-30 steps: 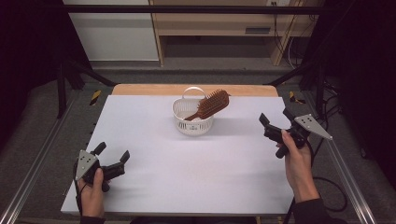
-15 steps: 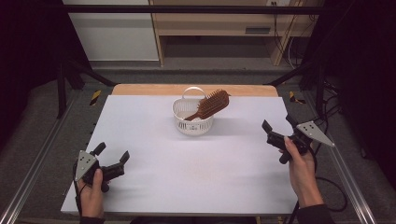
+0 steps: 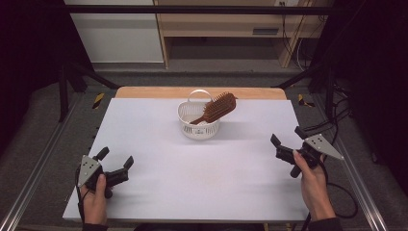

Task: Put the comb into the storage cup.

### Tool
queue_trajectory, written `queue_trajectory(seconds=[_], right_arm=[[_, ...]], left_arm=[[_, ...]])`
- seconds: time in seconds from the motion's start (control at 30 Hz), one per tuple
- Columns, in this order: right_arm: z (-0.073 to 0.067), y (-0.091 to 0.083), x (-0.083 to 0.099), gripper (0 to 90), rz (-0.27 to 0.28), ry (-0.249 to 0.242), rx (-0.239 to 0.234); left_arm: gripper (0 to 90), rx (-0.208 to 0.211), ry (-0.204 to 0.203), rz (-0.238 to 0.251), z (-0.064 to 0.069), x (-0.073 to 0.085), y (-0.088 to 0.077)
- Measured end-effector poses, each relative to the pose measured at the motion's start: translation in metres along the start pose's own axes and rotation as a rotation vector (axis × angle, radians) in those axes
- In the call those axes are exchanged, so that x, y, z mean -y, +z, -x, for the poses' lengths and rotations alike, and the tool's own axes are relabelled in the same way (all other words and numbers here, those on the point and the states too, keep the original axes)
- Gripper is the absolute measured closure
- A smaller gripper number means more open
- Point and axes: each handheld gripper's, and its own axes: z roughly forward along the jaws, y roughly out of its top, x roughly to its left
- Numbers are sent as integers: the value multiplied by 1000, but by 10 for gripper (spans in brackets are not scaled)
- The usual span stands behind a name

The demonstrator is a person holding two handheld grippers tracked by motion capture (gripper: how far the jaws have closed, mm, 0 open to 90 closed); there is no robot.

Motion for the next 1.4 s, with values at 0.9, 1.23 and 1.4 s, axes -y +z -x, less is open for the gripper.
queue_trajectory(seconds=[0.9,1.23,1.4], right_arm=[[-10,-14,19,29,-21,-36,-54],[-17,-17,26,28,-30,-59,-83],[-21,-19,29,26,-29,-66,-99]], left_arm=[[11,14,10,-3,2,0,0],[11,23,14,-1,6,0,-1],[11,33,18,-1,7,0,-2]])
